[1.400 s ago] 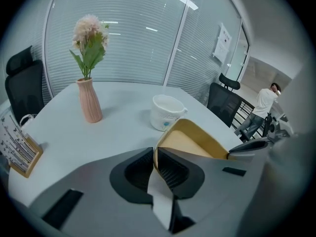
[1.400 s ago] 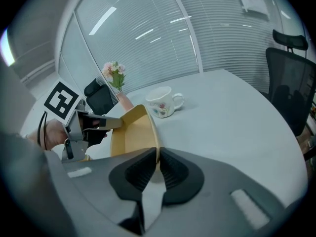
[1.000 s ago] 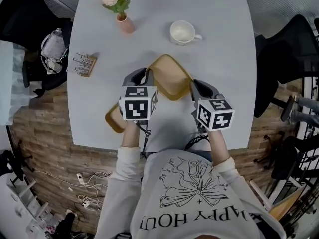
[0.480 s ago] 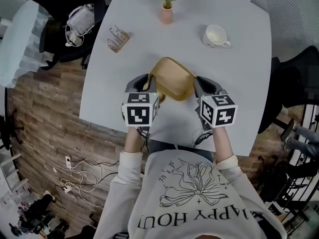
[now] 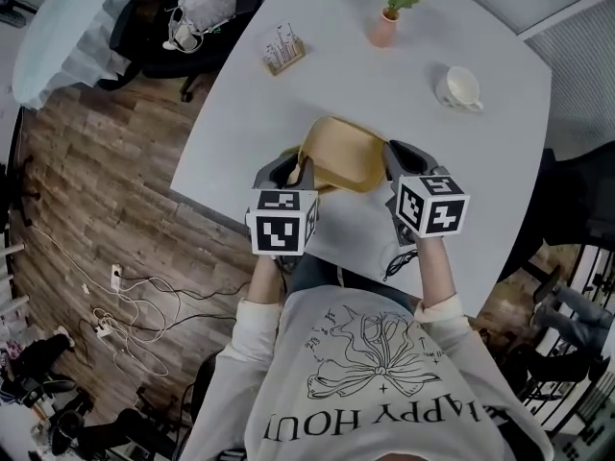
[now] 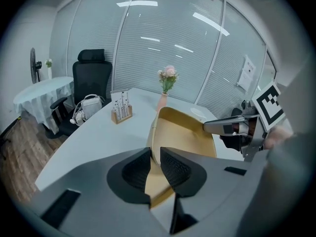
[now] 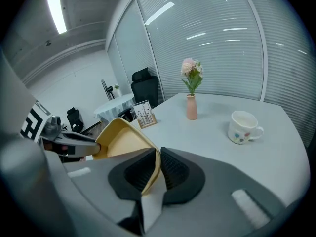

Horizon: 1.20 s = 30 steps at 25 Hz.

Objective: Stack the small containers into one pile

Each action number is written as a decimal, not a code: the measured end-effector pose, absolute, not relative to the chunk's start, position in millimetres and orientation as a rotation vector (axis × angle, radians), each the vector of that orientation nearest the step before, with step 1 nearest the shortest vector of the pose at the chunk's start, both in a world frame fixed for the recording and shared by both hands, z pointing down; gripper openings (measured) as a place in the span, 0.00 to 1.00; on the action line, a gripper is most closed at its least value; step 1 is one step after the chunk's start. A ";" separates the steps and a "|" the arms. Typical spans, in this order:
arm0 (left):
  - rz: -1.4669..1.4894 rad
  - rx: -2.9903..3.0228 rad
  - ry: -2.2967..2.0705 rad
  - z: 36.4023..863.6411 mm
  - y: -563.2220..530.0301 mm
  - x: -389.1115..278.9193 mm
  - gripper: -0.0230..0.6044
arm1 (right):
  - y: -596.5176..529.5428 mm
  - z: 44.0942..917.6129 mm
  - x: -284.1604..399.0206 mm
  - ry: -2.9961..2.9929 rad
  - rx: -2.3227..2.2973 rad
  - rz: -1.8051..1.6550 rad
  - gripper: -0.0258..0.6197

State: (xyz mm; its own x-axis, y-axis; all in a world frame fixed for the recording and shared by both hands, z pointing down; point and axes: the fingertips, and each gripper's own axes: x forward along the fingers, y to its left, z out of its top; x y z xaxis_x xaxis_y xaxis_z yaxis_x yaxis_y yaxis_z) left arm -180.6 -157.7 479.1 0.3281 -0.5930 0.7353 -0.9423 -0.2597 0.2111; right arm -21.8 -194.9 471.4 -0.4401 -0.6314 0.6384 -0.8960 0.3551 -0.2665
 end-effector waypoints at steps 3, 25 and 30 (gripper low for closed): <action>0.682 1.914 -1.368 482.8 -142.6 -193.2 0.15 | -195.5 472.9 -39.1 -2.198 1.292 0.817 0.11; 0.436 1.611 -1.367 527.5 -89.0 -218.4 0.15 | -203.6 511.5 -100.9 -2.155 0.955 0.641 0.12; 0.430 1.592 -1.360 532.6 -90.7 -216.6 0.16 | -208.4 517.2 -101.8 -2.146 0.931 0.643 0.12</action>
